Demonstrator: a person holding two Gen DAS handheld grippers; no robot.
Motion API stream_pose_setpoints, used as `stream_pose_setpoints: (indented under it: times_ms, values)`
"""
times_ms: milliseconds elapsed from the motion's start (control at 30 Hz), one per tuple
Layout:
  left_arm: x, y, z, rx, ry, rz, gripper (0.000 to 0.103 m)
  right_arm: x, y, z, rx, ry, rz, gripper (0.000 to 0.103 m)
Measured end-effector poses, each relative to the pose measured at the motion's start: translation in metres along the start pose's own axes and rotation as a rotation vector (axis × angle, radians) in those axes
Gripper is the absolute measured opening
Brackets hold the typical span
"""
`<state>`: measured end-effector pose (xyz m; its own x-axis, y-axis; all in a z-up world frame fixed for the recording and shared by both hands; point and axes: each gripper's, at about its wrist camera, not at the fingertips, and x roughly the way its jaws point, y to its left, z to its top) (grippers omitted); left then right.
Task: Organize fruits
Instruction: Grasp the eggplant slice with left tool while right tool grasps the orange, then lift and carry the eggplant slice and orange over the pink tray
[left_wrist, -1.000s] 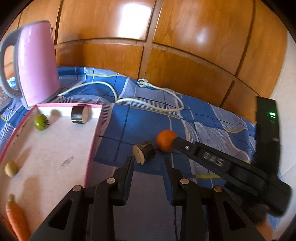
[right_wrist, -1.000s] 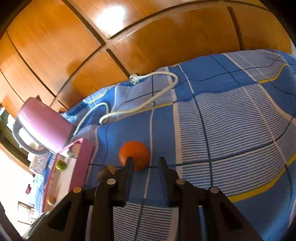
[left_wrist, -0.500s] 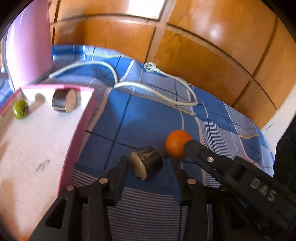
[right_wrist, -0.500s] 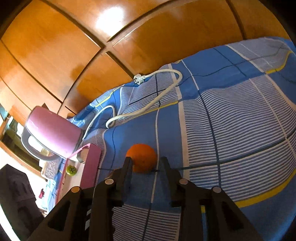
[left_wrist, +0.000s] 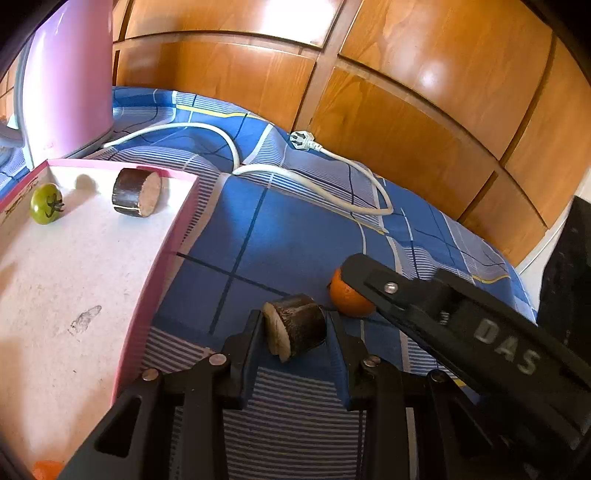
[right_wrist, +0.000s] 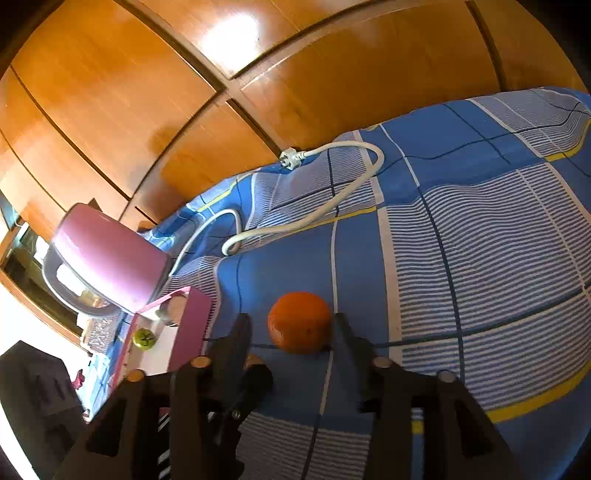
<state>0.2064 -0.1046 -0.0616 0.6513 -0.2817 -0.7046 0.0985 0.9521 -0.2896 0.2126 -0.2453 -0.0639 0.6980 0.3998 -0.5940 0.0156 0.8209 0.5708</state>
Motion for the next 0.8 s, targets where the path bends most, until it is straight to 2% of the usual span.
stream_pose_setpoints:
  times_ms: [267, 300, 333, 400, 633, 800]
  values:
    - [0.002, -0.001, -0.001, 0.001, 0.003, 0.009, 0.034, 0.013, 0.005, 0.001, -0.038, 0.018, -0.022, 0.050]
    - [0.003, -0.001, -0.001, 0.002, 0.004, 0.010, 0.034, 0.014, 0.004, 0.001, -0.033, 0.019, -0.025, 0.048]
    - [0.003, -0.001, -0.001, 0.002, 0.004, 0.011, 0.034, 0.014, 0.002, 0.002, -0.028, 0.019, -0.036, 0.040]
    - [0.003, -0.001, 0.000, 0.002, 0.005, 0.010, 0.034, 0.012, 0.001, 0.002, -0.027, 0.021, -0.041, 0.040]
    - [0.004, -0.001, 0.000, 0.005, 0.009, 0.010, 0.034, -0.010, -0.016, 0.000, -0.007, 0.015, -0.137, 0.040]
    - [0.005, -0.001, 0.000, 0.006, 0.014, 0.007, 0.034, -0.029, -0.035, 0.000, 0.020, -0.016, -0.249, 0.040]
